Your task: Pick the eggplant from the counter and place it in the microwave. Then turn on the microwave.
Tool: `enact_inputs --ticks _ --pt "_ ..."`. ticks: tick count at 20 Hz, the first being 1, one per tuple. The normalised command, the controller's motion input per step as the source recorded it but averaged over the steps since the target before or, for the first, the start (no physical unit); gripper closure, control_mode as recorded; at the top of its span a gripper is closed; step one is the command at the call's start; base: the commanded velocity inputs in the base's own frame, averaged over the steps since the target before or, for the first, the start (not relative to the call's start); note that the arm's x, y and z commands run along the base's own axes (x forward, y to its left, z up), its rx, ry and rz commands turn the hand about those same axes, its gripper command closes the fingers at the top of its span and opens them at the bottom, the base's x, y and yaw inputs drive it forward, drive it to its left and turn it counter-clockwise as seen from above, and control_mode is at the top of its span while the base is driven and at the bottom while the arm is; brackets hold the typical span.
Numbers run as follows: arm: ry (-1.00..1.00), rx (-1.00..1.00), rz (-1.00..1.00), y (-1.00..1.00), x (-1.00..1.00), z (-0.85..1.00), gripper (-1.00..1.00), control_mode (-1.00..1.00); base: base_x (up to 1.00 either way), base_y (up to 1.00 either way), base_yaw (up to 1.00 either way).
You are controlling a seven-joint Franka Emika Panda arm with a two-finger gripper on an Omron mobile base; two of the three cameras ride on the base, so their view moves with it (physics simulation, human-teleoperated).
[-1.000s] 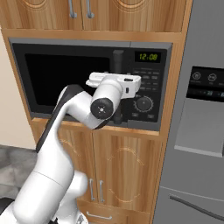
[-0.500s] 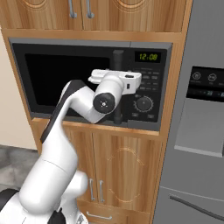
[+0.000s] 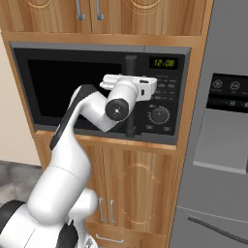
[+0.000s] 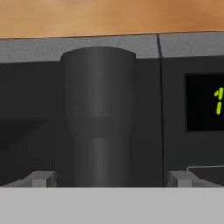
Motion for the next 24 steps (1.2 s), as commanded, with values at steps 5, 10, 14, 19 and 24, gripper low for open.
enact_inputs --ticks 5,10,14,19,24 --pt "0.00 0.00 0.00 0.00 0.22 0.00 -1.00 -1.00 0.00 0.00 0.00" --pt "0.00 0.00 0.00 0.00 0.09 0.00 -1.00 -1.00 0.00 0.00 0.00" --pt "0.00 0.00 0.00 0.00 0.00 0.00 1.00 -1.00 0.00 0.00 0.00" --pt "0.00 0.00 0.00 0.00 0.00 0.00 1.00 -1.00 0.00 0.00 0.00" --pt "0.00 0.00 0.00 0.00 0.00 0.00 1.00 -1.00 0.00 0.00 0.00"
